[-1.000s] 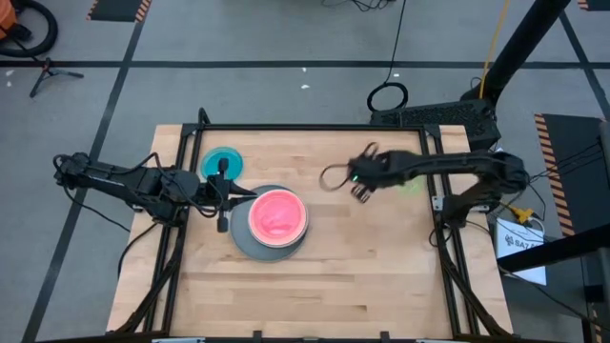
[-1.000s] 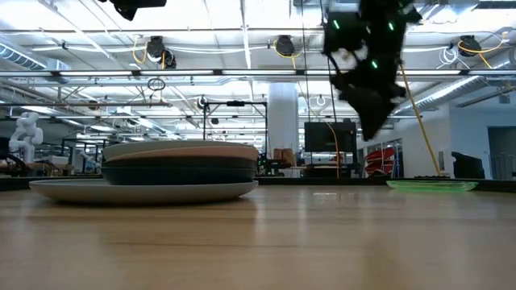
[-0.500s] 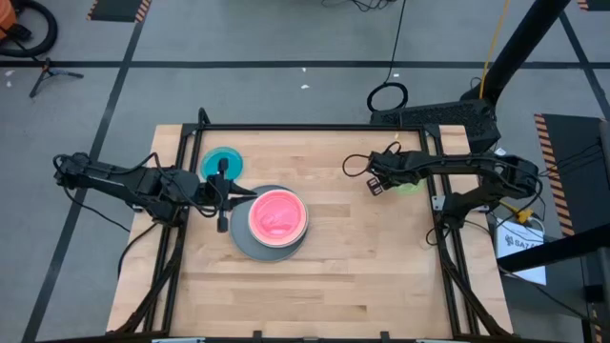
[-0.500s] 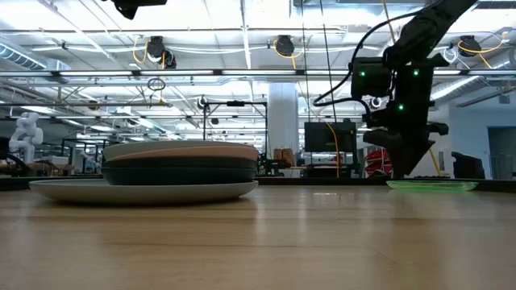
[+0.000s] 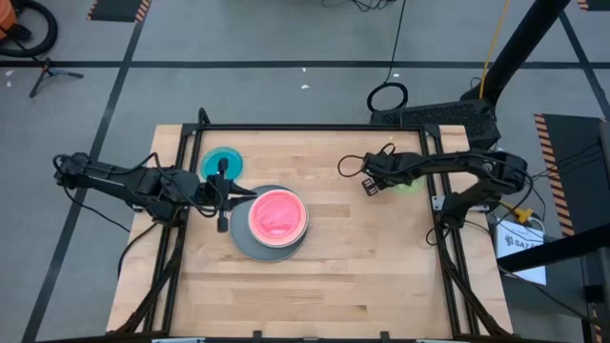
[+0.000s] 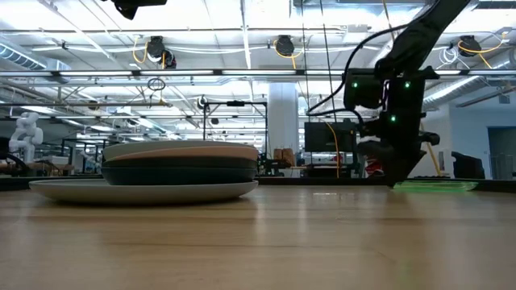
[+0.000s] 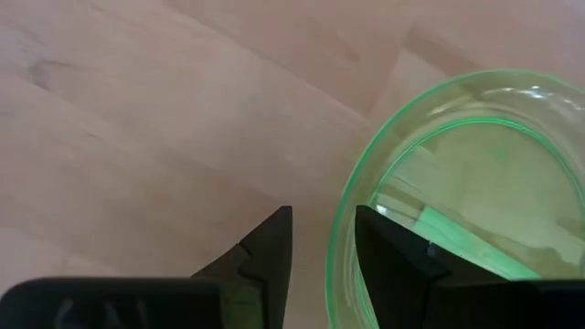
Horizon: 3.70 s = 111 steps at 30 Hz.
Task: Stack plastic plates
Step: Stack the green plate on top of the pink plate, then stack the blue plate on top of the green plate
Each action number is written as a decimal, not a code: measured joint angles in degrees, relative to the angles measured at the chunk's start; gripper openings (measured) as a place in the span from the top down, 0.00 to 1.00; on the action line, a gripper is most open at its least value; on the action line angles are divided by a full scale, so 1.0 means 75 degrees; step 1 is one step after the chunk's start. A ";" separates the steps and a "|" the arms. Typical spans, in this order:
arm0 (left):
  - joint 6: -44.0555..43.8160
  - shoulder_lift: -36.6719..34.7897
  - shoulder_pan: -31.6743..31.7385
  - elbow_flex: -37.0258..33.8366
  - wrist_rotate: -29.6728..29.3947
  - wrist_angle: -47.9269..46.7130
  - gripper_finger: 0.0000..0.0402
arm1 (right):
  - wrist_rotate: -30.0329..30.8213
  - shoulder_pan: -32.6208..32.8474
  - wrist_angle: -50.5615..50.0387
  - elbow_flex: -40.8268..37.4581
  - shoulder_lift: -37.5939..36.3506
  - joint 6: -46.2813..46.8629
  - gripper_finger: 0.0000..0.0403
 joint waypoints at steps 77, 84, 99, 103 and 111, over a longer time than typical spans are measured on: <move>-0.3487 0.0597 0.0939 0.0002 -0.2794 -0.2972 0.90 | -0.0807 0.4539 -0.1941 0.6191 0.2960 -0.4807 0.69; -0.3808 0.1982 0.3132 0.0000 -0.1384 -0.3486 0.90 | -0.0767 0.4570 -0.0709 0.4948 0.1741 -0.4970 0.69; -0.2774 0.4461 0.5718 0.0000 0.1164 -0.2884 0.89 | -0.0755 0.4040 0.2362 0.2553 -0.0416 -0.5575 0.69; -0.2934 0.4461 0.5757 0.0000 0.0858 -0.2885 0.85 | -0.0781 0.3869 0.2363 0.2449 -0.0520 -0.5486 0.69; -0.3138 0.4456 0.5779 0.0000 0.0440 -0.2891 0.67 | -0.0819 0.3864 0.2321 0.2323 -0.0508 -0.5489 0.69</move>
